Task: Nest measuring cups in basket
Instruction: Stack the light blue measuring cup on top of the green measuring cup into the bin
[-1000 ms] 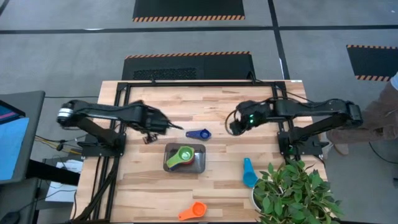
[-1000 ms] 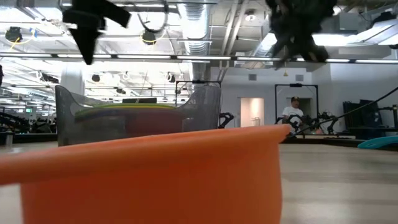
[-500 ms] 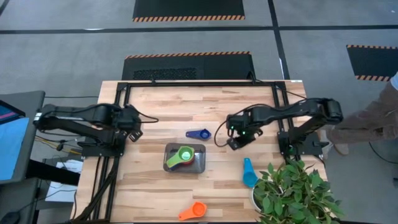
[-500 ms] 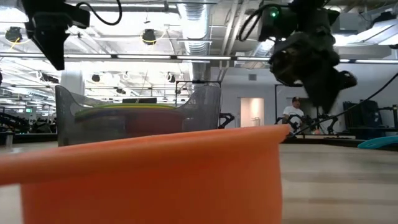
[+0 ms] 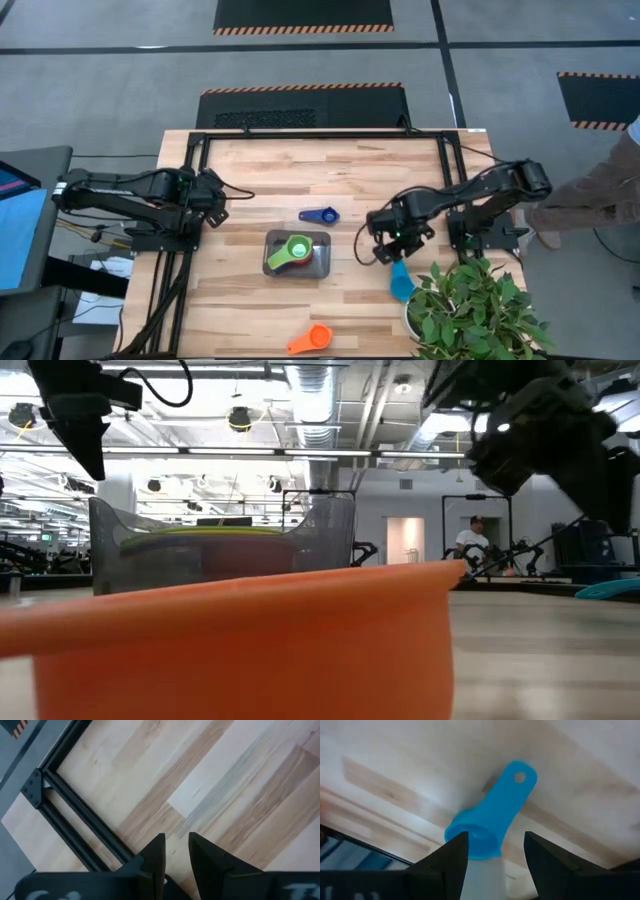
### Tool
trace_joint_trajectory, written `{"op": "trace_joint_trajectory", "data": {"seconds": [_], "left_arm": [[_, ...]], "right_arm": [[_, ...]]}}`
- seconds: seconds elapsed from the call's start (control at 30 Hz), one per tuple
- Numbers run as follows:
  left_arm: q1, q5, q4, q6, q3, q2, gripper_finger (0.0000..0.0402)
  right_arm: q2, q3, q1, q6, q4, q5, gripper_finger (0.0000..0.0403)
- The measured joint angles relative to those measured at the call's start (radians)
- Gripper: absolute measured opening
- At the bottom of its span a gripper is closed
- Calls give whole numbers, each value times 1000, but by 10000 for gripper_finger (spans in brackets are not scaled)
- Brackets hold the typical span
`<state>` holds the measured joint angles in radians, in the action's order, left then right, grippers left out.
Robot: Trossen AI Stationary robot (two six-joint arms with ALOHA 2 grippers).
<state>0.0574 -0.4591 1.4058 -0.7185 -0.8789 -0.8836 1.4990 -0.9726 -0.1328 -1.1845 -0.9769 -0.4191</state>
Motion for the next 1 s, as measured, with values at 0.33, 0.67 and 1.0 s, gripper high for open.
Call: {"op": "trace_joint_trajectory", "data": {"seconds": [0.33,0.67,1.0], "left_arm": [[0,0,-37,2,2,0,74],[0,1,-37,3,2,0,74],[0,7,-36,-1,1,0,74]], "right_arm": [[38,0,-141,-70,-21,33,206],[121,0,-167,-66,28,21,205],[239,0,-200,-65,87,-28,205]]}}
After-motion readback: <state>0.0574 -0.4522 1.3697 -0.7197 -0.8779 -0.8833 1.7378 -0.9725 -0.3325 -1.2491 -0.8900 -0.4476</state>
